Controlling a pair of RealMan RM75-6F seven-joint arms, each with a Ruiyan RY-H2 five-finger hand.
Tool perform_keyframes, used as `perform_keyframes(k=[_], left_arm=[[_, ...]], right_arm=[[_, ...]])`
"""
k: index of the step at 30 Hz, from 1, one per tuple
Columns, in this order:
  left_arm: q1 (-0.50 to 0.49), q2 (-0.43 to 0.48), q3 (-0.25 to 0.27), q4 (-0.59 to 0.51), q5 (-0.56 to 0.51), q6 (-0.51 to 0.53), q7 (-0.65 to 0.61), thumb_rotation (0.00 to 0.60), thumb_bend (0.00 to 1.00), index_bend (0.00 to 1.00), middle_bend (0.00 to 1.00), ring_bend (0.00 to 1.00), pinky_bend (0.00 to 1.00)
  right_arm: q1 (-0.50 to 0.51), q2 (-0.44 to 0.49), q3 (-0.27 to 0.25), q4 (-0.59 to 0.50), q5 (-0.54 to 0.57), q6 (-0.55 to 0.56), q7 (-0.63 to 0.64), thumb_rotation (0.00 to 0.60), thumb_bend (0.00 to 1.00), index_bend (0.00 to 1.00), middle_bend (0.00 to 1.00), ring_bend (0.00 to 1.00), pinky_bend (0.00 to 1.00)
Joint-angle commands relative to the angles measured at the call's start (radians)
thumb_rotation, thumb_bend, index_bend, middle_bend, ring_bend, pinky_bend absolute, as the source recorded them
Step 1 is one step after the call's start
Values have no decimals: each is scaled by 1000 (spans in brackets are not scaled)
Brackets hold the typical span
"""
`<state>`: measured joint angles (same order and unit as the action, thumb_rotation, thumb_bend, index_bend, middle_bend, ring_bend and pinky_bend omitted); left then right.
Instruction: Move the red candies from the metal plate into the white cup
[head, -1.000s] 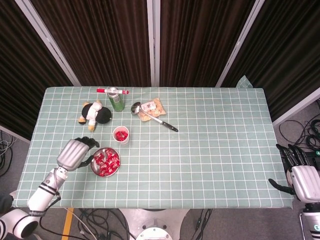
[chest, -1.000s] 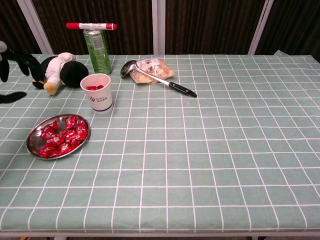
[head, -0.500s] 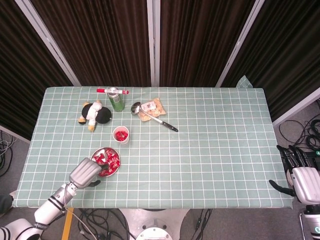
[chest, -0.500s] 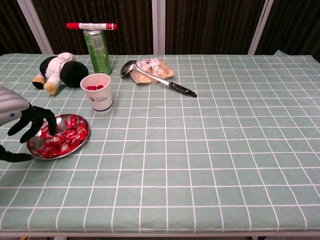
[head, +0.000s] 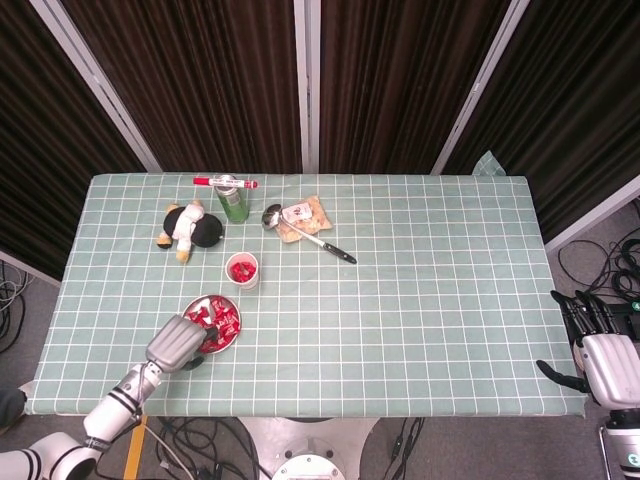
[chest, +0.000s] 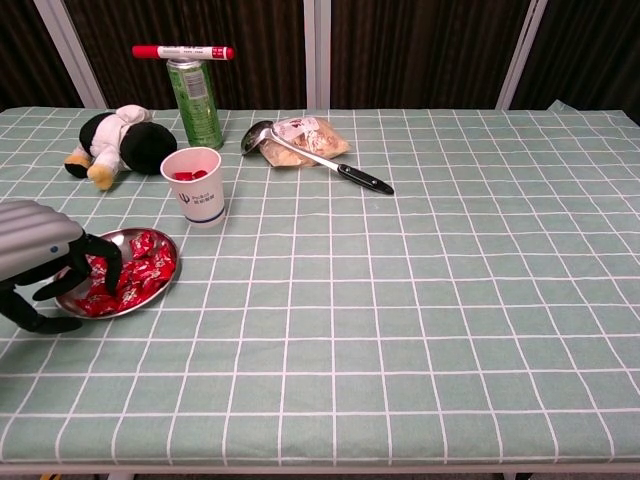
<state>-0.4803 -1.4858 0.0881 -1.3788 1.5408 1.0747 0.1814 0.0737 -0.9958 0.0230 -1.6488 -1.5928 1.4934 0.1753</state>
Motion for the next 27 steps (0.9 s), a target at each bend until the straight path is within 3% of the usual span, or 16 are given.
perform_keyframes(k=[1,15,27], left_arm=[[-2,-9,-5,11,-5,-6,-7,600,263,533,904,847,1000],[-9,-28,-19,34,-29,-41,-24,600,290,551,910,849,1000],[-11,-41,-29,56,-22,-28,-48,600,406,633,926,862,1000]], right_arm=[[0,1,1,-1,1,1,-1,600,67,0,141,0,0],[-2,3,-1,-5,4,-1,-6,600,67,0,142,0,0],[-1,3,0,-6,7,-5,-5,600,56,0,143,0,0]])
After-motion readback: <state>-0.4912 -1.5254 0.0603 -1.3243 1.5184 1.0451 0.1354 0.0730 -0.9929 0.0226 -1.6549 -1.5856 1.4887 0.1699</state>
